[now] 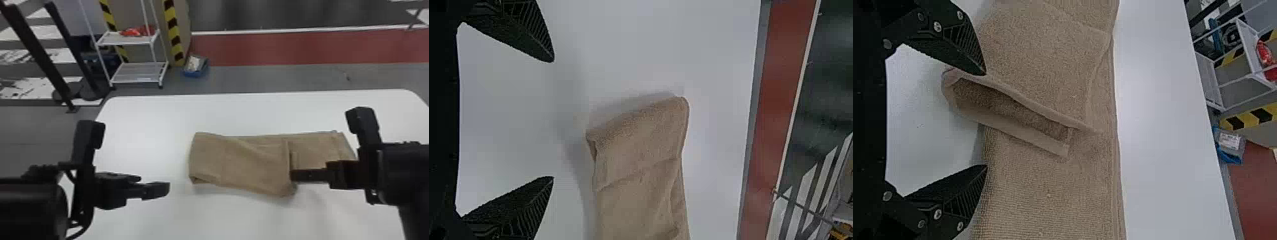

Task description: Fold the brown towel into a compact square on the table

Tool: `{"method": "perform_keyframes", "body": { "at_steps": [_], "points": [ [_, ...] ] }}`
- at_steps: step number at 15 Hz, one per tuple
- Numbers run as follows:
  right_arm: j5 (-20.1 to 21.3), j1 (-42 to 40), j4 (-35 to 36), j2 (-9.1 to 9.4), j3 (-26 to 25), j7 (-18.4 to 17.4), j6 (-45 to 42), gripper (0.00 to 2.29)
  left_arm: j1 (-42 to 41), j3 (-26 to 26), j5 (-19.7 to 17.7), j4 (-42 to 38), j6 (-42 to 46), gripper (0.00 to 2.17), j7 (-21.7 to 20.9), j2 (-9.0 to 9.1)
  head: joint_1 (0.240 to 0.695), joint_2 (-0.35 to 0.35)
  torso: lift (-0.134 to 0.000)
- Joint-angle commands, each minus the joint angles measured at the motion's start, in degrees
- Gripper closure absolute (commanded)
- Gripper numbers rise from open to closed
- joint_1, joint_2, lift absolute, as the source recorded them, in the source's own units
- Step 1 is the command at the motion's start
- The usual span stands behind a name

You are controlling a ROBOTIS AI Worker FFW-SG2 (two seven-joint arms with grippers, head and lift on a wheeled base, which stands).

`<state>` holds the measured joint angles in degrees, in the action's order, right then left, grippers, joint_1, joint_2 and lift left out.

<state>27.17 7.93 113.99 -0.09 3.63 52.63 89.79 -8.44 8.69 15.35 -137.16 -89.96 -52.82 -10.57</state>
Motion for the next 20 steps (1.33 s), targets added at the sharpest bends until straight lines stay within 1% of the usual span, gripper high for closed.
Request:
{"method": "perform_keyframes", "body": {
  "at_steps": [1,5,6,7,8,12,15,17,20],
  "points": [
    [-0.1,0.9,-0.9,0.14,1.2,-0.7,0.3,0.26,0.0,0.4,-0.2,0.3,-0.1,0.04,0.1,0.03,0.695,0.12,-0.125],
    [-0.9,1.1,-2.8,0.14,2.9,-1.6,-2.8,0.29,-0.4,0.9,-0.5,0.9,-0.1,0.04,0.0,-0.06,0.695,0.14,-0.125],
    [-2.7,1.2,-3.0,0.14,3.1,-1.7,-4.4,0.29,-0.6,1.2,-0.7,0.9,-0.1,0.04,0.0,-0.06,0.695,0.148,-0.125],
    [-4.3,1.3,-3.0,0.14,3.2,-2.7,-4.4,0.29,-0.6,1.5,-1.0,1.1,-0.1,0.04,0.0,-0.06,0.695,0.153,-0.125],
    [-4.6,1.6,-3.0,0.14,3.6,-3.1,-4.4,0.29,-0.7,1.6,-1.0,1.1,-0.1,0.04,0.0,-0.06,0.695,0.161,-0.125],
    [-4.0,2.3,-4.6,0.14,5.4,-3.3,-4.0,0.29,-1.1,2.4,-1.8,1.5,-0.1,0.04,0.0,-0.41,0.695,0.19,-0.125],
    [-4.3,2.6,-5.9,0.14,5.6,-3.8,-4.2,0.4,-1.1,2.6,-2.2,2.2,-0.1,0.04,0.3,-0.5,0.695,0.198,-0.125],
    [-4.4,2.6,-5.9,0.14,5.6,-3.8,-4.2,0.52,-1.1,2.6,-2.3,2.5,-0.1,0.05,0.4,-0.59,0.695,0.202,-0.125],
    [-4.6,2.7,-5.9,0.14,5.6,-3.9,-5.1,0.53,-1.1,2.6,-2.4,2.9,0.4,0.05,0.6,-0.59,0.695,0.204,-0.125]
  ]
}}
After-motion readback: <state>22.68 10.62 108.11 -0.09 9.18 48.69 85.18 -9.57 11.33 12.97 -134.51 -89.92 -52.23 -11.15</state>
